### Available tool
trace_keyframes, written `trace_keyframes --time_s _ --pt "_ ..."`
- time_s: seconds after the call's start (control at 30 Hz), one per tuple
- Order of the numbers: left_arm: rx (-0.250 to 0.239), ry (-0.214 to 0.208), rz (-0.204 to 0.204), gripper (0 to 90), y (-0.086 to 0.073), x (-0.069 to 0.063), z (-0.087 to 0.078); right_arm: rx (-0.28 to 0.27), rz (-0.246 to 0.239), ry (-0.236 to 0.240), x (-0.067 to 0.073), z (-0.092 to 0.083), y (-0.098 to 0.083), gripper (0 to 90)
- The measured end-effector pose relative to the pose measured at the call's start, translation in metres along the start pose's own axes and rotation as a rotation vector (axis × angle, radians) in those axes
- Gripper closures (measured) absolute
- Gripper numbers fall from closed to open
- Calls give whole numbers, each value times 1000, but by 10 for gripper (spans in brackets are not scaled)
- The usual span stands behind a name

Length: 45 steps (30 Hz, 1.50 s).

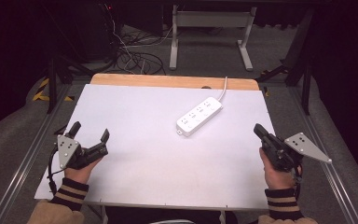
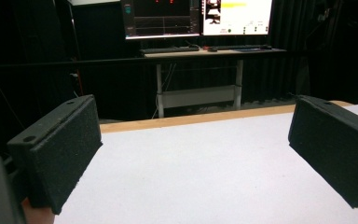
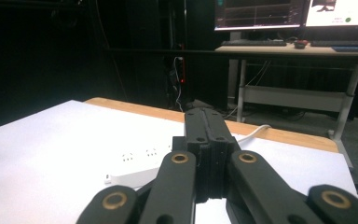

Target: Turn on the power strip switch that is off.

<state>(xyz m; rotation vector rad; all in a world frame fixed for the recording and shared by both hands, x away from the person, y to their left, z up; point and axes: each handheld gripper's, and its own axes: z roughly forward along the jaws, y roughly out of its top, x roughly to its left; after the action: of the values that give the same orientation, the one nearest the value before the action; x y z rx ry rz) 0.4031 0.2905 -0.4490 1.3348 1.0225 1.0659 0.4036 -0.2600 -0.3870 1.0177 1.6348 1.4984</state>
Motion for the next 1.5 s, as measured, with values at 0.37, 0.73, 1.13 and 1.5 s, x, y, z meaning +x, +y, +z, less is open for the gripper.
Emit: trace_keyframes --time_s 0.37,0.73,1.13,1.5 --pt "2 -2 2 31 -1 -1 1 77 -54 3 7 16 55 900" --pt "8 -8 10 32 -1 -2 2 147 -75 -4 6 35 95 900" --pt "7 -13 14 32 -2 -3 3 273 -142 0 23 89 132 900" --pt "4 -20 17 32 -1 -3 3 366 -192 7 44 144 152 900"
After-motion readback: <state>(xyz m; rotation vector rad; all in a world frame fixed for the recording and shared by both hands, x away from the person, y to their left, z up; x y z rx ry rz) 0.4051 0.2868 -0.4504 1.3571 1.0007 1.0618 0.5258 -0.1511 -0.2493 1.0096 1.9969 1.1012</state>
